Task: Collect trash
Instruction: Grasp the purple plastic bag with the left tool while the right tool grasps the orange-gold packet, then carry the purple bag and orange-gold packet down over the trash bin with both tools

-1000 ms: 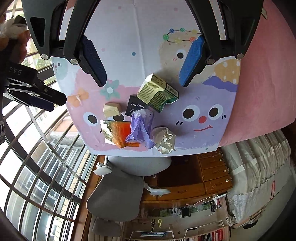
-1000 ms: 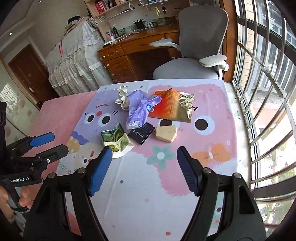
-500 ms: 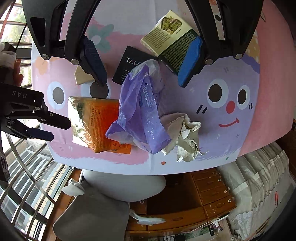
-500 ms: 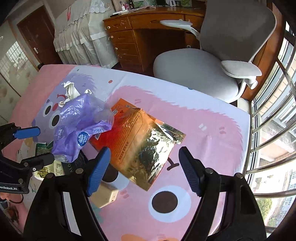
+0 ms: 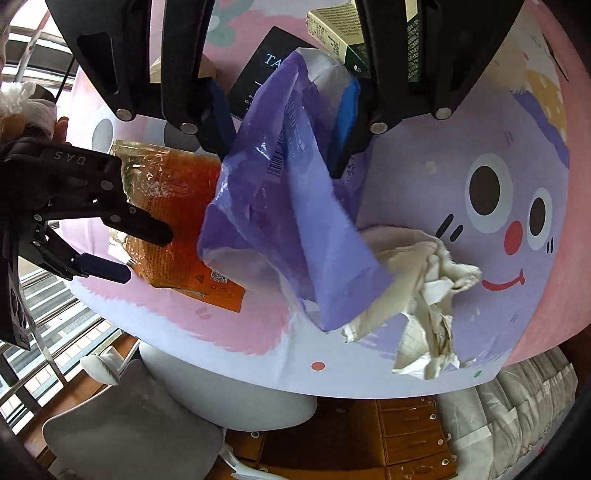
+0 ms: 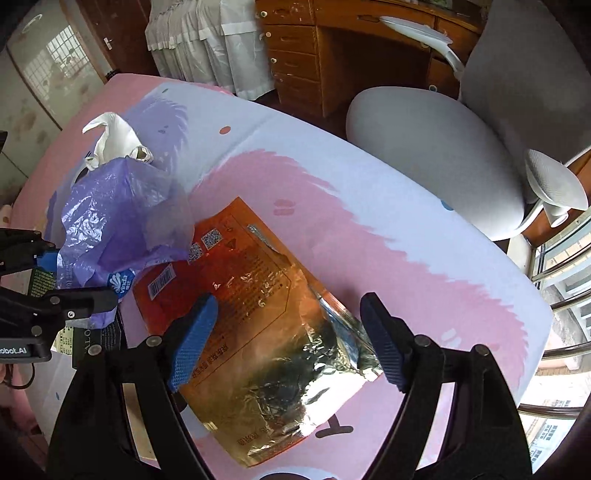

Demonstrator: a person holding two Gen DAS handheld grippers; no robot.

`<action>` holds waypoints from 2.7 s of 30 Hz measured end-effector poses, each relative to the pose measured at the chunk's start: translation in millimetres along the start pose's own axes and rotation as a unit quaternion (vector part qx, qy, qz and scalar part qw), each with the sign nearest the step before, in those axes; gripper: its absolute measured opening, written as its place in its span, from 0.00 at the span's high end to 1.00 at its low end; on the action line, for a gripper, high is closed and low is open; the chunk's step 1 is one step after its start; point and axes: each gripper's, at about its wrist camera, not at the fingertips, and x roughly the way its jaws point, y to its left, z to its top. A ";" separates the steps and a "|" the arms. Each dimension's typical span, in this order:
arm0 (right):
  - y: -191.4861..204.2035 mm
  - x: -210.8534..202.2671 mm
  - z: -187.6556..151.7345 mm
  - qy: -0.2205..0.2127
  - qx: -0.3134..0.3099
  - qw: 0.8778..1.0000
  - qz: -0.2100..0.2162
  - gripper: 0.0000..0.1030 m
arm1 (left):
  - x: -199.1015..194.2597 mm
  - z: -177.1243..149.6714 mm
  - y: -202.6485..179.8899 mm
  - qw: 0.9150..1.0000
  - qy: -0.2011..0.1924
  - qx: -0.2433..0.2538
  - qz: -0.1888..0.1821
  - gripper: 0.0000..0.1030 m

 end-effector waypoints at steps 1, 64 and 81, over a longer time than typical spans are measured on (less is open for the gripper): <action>2.5 3.8 1.6 0.004 -0.005 1.000 0.006 0.24 | 3.3 1.8 -0.6 1.000 0.001 -0.001 -0.002 0.63; 580.6 -233.2 -385.6 -0.123 0.279 0.948 -0.096 0.91 | -287.3 -521.5 275.4 0.953 -0.097 0.249 -0.144 0.84; 596.0 -152.8 -494.5 0.002 0.344 0.932 -0.117 0.91 | -203.1 -651.7 266.7 0.954 0.011 0.266 -0.135 0.84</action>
